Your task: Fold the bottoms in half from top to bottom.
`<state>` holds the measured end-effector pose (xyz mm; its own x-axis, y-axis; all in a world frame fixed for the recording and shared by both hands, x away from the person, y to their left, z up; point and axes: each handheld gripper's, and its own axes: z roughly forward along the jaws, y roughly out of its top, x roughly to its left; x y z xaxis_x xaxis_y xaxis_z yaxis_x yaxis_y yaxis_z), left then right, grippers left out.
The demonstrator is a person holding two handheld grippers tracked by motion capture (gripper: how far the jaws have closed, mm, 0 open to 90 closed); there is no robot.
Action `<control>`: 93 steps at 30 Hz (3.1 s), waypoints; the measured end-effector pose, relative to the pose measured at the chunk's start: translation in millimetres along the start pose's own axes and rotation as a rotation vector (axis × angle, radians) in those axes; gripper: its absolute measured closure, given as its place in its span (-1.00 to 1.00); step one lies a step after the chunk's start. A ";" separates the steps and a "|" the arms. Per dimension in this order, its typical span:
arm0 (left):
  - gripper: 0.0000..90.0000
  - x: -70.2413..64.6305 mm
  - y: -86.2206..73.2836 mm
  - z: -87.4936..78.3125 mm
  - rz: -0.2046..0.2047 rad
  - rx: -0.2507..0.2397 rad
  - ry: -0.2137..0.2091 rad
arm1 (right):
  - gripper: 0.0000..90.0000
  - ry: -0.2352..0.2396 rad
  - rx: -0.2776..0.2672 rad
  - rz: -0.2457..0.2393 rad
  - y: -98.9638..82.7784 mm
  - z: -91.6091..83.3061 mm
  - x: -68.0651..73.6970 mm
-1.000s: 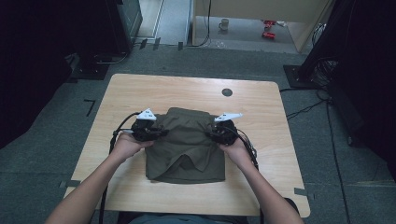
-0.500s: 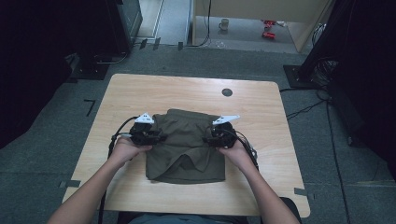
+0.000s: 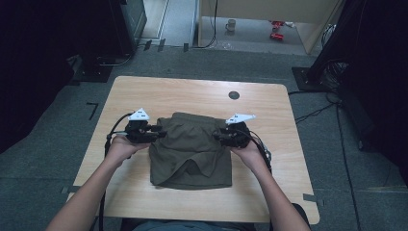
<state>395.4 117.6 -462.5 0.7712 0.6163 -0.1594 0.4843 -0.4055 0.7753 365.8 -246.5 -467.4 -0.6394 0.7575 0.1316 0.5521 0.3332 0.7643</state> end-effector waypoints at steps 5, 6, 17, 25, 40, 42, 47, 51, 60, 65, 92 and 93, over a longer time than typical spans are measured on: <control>0.39 10.1 7.3 8.8 0.008 -0.004 0.064 | 0.46 -0.035 -0.018 0.028 3.2 4.1 -11.1; 0.42 14.4 9.5 13.2 0.004 -0.005 0.058 | 0.51 -0.048 -0.030 0.031 2.9 6.9 -15.1; 0.90 35.2 13.4 38.1 -0.052 0.035 0.050 | 0.85 -0.105 0.006 0.049 -0.4 28.1 -27.3; 0.98 36.1 6.9 62.5 -0.065 0.105 0.021 | 0.95 -0.109 0.038 0.092 -6.6 36.9 -36.5; 1.00 29.7 3.5 73.3 -0.068 0.110 -0.004 | 0.98 -0.083 0.028 0.126 -10.7 54.5 -38.6; 1.00 30.0 3.3 73.1 -0.074 0.109 -0.010 | 0.92 -0.058 0.024 0.155 -11.0 54.0 -41.1; 0.74 28.8 6.4 65.8 -0.082 0.083 -0.003 | 0.85 0.012 -0.008 0.193 -6.5 47.2 -41.6; 0.64 23.7 8.1 56.8 -0.053 0.081 -0.012 | 0.81 0.029 -0.035 0.165 -1.9 38.5 -34.6; 0.55 6.6 10.5 31.0 0.011 0.053 -0.039 | 0.73 0.074 -0.040 0.087 -4.1 16.4 -12.8; 0.54 -0.8 9.0 26.4 0.032 0.056 -0.045 | 0.71 0.061 -0.024 0.078 -7.0 11.9 -8.6; 1.00 22.4 0.9 62.5 -0.103 0.046 -0.141 | 1.00 0.147 -0.010 0.243 -13.1 50.7 -29.0; 1.00 20.7 2.5 58.2 -0.081 0.032 -0.152 | 1.00 0.163 -0.033 0.219 -9.2 41.8 -24.6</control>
<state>436.6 90.1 -499.4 0.7813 0.5399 -0.3133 0.5587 -0.3809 0.7368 398.8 -244.7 -504.1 -0.5857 0.7083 0.3941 0.6709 0.1509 0.7260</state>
